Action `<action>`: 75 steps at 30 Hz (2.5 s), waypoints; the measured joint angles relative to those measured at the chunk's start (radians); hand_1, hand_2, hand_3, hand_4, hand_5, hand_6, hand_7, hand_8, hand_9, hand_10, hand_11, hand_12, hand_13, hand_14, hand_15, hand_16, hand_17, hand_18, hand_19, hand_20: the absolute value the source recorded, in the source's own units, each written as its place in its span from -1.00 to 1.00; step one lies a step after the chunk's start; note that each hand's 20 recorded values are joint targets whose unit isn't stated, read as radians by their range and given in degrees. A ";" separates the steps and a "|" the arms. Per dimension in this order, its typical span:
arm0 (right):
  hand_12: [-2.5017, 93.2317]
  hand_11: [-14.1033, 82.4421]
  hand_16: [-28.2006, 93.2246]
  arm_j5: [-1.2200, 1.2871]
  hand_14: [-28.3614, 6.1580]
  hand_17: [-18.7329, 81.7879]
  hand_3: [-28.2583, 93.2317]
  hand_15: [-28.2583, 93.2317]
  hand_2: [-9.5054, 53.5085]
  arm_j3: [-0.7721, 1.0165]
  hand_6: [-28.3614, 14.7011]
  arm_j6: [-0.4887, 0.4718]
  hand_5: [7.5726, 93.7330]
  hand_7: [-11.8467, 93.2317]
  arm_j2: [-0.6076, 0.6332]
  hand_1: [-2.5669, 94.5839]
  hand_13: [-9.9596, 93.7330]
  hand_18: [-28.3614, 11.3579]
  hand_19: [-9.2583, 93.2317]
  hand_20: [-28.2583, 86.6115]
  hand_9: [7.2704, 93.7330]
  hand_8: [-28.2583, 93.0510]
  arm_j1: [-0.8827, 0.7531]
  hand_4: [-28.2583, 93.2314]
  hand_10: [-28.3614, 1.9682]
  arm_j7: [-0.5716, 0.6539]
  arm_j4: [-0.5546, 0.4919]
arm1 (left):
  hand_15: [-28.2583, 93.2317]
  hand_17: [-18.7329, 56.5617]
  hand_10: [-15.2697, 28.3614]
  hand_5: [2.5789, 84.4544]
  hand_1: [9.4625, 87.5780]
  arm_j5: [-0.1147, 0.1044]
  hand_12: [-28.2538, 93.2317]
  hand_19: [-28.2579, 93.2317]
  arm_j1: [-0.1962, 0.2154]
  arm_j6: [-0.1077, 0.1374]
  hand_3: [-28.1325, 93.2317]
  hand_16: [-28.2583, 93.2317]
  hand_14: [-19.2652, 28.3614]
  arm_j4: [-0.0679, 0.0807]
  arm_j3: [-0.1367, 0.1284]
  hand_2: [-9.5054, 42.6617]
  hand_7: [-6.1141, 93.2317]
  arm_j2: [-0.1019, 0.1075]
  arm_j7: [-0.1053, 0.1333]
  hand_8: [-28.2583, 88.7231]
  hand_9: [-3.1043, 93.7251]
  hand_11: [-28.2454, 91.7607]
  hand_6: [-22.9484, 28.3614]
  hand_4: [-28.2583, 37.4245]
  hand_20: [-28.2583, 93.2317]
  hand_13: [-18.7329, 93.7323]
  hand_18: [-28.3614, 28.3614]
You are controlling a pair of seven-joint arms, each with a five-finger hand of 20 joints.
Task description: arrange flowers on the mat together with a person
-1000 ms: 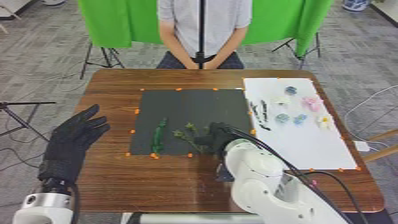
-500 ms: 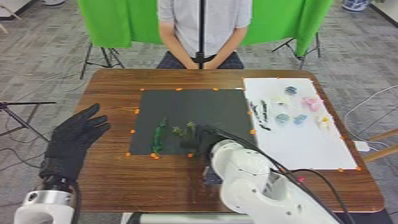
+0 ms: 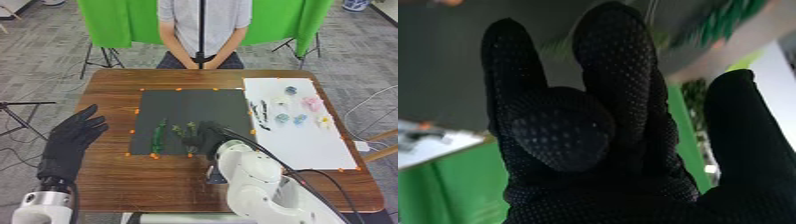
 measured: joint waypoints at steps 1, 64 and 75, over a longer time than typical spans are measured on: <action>-0.64 0.08 -0.27 -0.001 0.24 0.51 0.32 0.47 -0.31 0.018 0.15 0.014 0.74 -0.56 0.015 -0.39 1.00 -0.44 1.00 -0.92 1.00 -0.71 -0.011 -0.81 -0.03 -0.002 -0.018 | 0.40 -0.74 0.67 -0.10 -0.65 -0.002 -0.40 0.34 0.006 0.000 0.77 -0.76 0.94 0.000 -0.002 -0.35 -0.58 0.001 0.006 -0.69 -0.20 0.00 0.30 -1.00 -0.44 -0.25 0.74; -0.65 -0.40 -0.40 1.254 -0.64 -0.46 0.67 0.31 -0.34 0.877 0.24 0.366 -0.09 -0.54 -0.001 -0.58 -0.06 -0.87 0.19 -0.28 -0.07 -0.71 -0.624 -0.96 -0.49 -0.806 0.005 | 0.39 -0.76 0.59 -0.15 -0.81 0.034 -0.38 0.27 0.072 -0.047 0.75 -0.71 0.93 0.017 -0.063 -0.37 -0.62 -0.068 0.080 -0.68 -0.22 -0.09 0.18 -1.00 -0.37 -0.24 0.75; -0.65 -0.40 -0.40 1.254 -0.63 -0.46 0.67 0.31 -0.34 0.870 0.24 0.366 -0.09 -0.54 0.000 -0.58 -0.05 -0.87 0.19 -0.28 -0.07 -0.71 -0.621 -0.96 -0.49 -0.805 0.008 | 0.39 -0.76 0.60 -0.15 -0.79 0.034 -0.38 0.27 0.071 -0.046 0.75 -0.72 0.93 0.018 -0.058 -0.38 -0.61 -0.060 0.081 -0.68 -0.22 -0.08 0.19 -1.00 -0.37 -0.24 0.75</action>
